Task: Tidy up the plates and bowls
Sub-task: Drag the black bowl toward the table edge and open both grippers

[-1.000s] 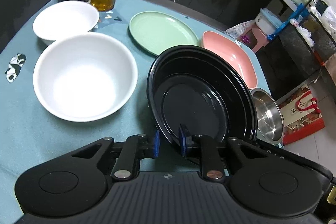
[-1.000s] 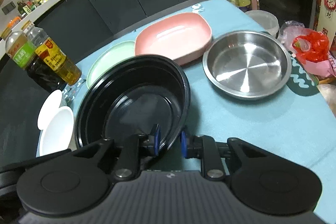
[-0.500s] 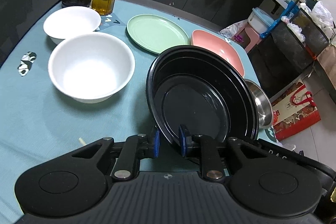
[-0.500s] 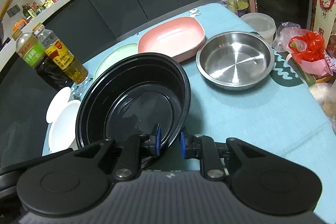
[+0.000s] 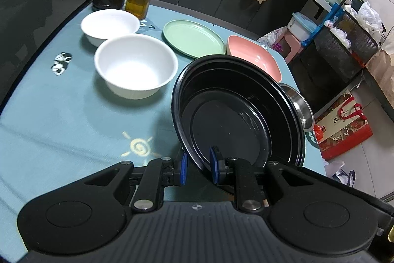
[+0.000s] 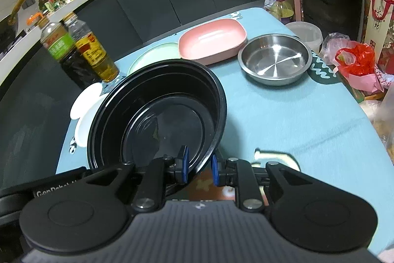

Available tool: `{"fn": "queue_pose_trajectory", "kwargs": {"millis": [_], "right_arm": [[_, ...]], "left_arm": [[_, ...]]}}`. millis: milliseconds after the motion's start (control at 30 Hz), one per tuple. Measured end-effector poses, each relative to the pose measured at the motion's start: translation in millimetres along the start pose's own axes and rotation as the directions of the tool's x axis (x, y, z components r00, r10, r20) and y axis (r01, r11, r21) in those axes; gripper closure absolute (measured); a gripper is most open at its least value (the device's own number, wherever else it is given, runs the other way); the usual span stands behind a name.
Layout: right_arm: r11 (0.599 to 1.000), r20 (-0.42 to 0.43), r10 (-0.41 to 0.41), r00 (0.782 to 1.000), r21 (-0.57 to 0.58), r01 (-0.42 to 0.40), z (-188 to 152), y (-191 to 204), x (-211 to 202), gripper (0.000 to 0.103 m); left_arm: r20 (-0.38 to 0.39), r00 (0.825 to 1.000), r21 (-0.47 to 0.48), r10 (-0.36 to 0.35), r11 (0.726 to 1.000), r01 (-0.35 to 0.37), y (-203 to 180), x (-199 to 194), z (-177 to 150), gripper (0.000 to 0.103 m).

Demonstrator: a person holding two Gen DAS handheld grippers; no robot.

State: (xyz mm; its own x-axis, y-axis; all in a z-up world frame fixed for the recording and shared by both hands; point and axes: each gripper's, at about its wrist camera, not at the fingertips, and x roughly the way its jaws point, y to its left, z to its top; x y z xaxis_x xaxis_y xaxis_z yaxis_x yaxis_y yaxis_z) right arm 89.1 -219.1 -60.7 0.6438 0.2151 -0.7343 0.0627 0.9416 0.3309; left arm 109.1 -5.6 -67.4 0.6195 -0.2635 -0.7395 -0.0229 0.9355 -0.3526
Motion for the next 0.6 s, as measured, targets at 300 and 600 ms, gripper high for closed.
{"fn": "queue_pose_trajectory", "kwargs": {"millis": [300,600], "right_arm": [[1.000,-0.008,-0.004,1.000,-0.014,0.004,-23,13,-15,0.081],[0.999,-0.035,-0.012,0.999,-0.045,0.010,-47,28,-21,0.079]], "left_arm": [[0.007,1.000,0.014,0.006,1.000,-0.006,13,-23,-23,0.085],[-0.008,1.000,0.005,0.026,1.000,-0.026,29,-34,-40,0.085]]}}
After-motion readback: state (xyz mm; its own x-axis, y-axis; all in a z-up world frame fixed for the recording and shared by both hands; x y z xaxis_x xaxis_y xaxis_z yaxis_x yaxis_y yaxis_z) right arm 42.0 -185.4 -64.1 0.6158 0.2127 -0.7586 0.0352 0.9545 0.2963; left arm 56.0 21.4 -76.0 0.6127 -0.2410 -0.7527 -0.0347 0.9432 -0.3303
